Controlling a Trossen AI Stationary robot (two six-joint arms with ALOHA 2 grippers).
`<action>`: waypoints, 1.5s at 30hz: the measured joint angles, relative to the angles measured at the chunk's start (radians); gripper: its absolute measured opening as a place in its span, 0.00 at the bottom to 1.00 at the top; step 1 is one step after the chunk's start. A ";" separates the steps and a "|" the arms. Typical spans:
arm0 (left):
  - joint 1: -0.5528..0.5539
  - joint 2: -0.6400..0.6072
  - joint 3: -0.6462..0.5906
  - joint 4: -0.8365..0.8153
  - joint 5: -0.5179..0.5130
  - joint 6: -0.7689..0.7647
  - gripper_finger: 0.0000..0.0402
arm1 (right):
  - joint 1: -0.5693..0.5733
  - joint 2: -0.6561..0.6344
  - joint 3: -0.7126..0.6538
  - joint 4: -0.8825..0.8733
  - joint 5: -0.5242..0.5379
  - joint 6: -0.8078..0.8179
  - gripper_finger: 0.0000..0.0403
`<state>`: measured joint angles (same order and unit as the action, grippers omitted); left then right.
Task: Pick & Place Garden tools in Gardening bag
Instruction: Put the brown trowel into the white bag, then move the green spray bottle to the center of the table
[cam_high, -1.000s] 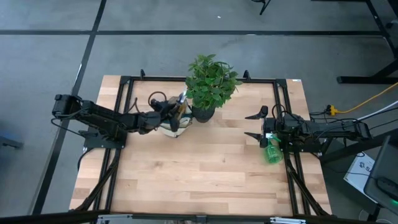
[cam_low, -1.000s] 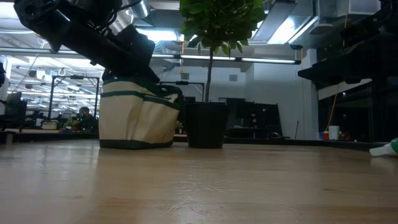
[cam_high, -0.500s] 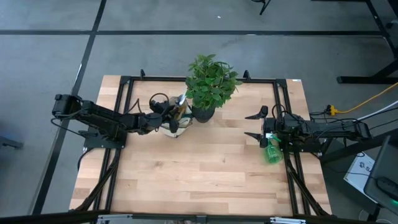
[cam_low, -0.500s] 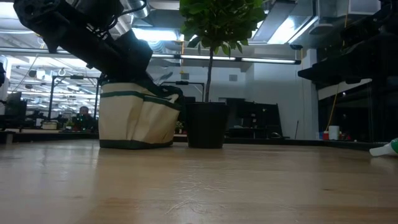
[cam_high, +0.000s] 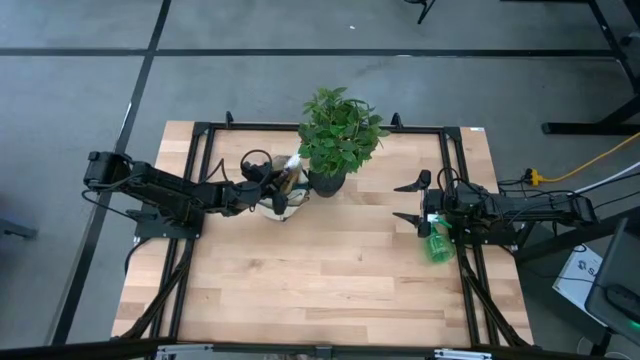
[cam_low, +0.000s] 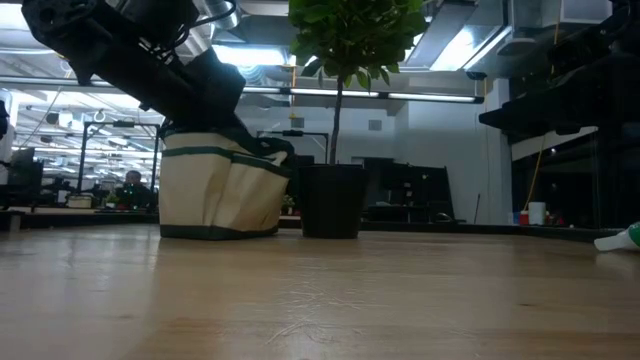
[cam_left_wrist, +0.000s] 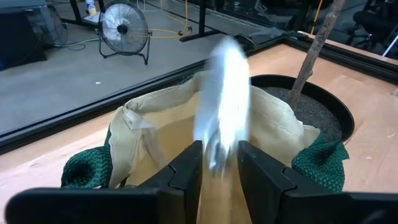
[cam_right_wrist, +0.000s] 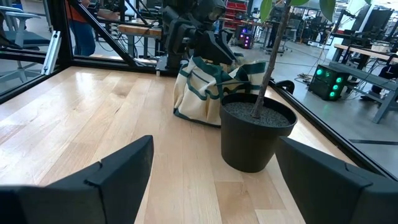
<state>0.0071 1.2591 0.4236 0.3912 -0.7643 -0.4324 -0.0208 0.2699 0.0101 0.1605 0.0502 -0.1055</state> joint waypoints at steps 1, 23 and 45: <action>0.000 0.000 0.000 0.000 0.000 0.000 0.24 | 0.000 0.000 0.000 0.000 0.000 0.000 0.85; -0.059 -0.001 0.000 0.305 0.212 0.286 0.32 | 0.000 0.000 0.000 0.000 0.000 0.000 0.85; -0.250 -0.001 0.000 0.346 0.322 0.428 0.31 | -0.001 -0.001 0.001 0.125 0.001 0.139 0.85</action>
<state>-0.2427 1.2583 0.4232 0.7376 -0.4423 -0.0040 -0.0216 0.2687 0.0108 0.2857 0.0514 0.0337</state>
